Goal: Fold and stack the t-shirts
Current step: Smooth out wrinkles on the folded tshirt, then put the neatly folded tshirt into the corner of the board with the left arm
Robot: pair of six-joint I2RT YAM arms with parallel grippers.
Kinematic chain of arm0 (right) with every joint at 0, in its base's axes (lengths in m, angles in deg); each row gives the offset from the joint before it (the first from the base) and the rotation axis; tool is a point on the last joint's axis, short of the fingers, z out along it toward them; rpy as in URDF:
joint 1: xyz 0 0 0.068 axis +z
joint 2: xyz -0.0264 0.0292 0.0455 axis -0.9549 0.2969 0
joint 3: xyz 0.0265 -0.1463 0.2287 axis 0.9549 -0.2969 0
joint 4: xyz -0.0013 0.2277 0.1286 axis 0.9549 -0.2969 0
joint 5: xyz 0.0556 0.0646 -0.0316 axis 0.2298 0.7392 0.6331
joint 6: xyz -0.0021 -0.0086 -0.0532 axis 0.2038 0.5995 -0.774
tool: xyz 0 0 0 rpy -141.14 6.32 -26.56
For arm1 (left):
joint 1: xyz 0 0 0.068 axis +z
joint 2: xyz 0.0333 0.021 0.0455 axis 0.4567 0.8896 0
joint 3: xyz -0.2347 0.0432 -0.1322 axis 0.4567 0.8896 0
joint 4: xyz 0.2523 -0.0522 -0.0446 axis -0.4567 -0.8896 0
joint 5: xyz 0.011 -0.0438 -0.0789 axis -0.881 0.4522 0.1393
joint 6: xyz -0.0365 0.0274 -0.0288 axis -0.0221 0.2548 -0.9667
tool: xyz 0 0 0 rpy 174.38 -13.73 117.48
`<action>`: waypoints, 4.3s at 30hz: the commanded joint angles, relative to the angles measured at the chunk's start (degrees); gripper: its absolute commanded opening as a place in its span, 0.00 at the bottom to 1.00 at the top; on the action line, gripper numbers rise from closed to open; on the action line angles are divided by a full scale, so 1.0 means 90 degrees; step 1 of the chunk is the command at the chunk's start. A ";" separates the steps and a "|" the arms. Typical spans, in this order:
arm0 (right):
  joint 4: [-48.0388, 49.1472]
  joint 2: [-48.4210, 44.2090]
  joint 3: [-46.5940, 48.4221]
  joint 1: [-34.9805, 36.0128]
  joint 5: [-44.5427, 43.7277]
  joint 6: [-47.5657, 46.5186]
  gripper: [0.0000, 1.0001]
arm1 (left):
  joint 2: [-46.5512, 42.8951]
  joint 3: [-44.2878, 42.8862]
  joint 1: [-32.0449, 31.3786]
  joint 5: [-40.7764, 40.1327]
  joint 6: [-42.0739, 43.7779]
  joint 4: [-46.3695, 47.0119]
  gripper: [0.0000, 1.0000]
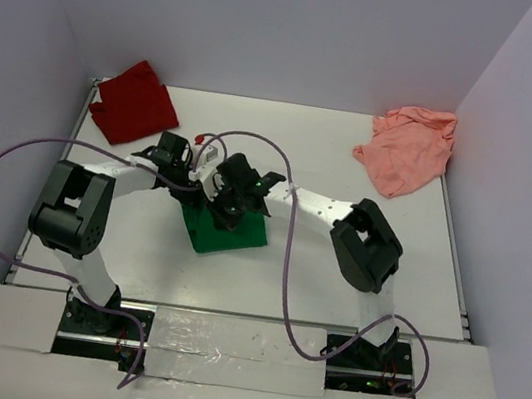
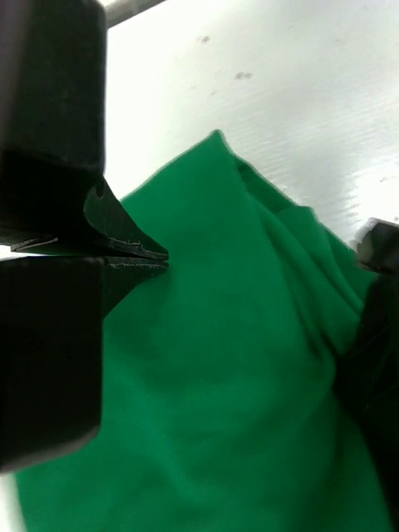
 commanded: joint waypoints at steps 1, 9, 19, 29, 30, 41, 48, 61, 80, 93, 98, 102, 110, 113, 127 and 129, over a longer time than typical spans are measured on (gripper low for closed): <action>-0.1381 0.0866 0.0685 -0.0178 0.0685 0.0366 0.00 | 0.0330 -0.0218 0.0038 -0.0124 0.0007 -0.0171 0.14; -0.3013 0.2107 0.1526 -0.0179 0.1380 0.0396 0.00 | 0.0779 -0.0658 0.0038 -0.0055 0.0046 -0.0356 0.14; -0.3561 0.1640 0.0853 -0.0315 0.0989 0.0162 0.00 | 0.0985 -0.0912 0.0291 -0.0114 0.0299 -0.0512 0.14; -0.2908 0.0605 0.0013 -0.0667 -0.0231 0.0220 0.00 | 0.0702 -0.0688 0.0917 -0.0290 0.0417 -0.0494 0.14; -0.2908 0.0527 -0.0026 -0.0686 -0.0261 0.0230 0.00 | 0.0672 -0.0630 0.0994 -0.0261 0.0417 -0.0474 0.14; -0.2127 -0.0068 -0.0563 -0.0862 -0.0729 0.0278 0.00 | 0.0341 -0.0590 0.1122 -0.0074 0.0456 -0.0483 0.15; -0.2078 -0.0664 -0.0661 -0.0901 -0.0759 0.0327 0.00 | -0.0021 -0.0483 0.1453 -0.0621 0.0720 -0.0747 0.15; -0.0274 -0.2849 -0.1383 -0.1175 -0.2513 0.0454 0.00 | -0.0607 0.0035 0.2655 -0.1578 0.0466 -0.0123 0.13; 0.0188 -0.3985 -0.1852 -0.1380 -0.2781 0.0611 0.00 | 0.0818 -0.1634 0.3857 -0.2028 -0.0120 0.0297 0.13; 0.0237 -0.4220 -0.1980 -0.1439 -0.2683 0.0572 0.01 | 0.0499 -0.2163 0.3857 -0.1375 -0.0374 -0.0152 0.31; 0.0207 -0.4161 -0.1979 -0.1448 -0.2605 0.0503 0.27 | -0.0866 -0.1967 0.3691 -0.0604 -0.0074 -0.0716 0.45; 0.0149 -0.4151 -0.1989 -0.1458 -0.2605 0.0454 0.41 | -0.2183 -0.1500 0.3359 0.0061 0.0971 -0.1547 0.64; 0.0188 -0.4113 -0.1970 -0.1477 -0.2673 0.0425 0.44 | -0.4550 0.1107 0.2451 -0.1644 0.4074 -0.2026 0.70; 0.0188 -0.4083 -0.1970 -0.1468 -0.2722 0.0415 0.44 | -0.5067 0.2005 0.2353 -0.2201 0.4722 -0.1997 0.71; 0.0139 -0.4141 -0.1979 -0.1487 -0.2722 0.0454 0.44 | -0.7276 0.4839 0.1992 -0.3434 0.5808 -0.0125 0.76; 0.0139 -0.4161 -0.1970 -0.1487 -0.2732 0.0454 0.44 | -0.7345 0.5102 0.1924 -0.3463 0.5798 0.0208 0.77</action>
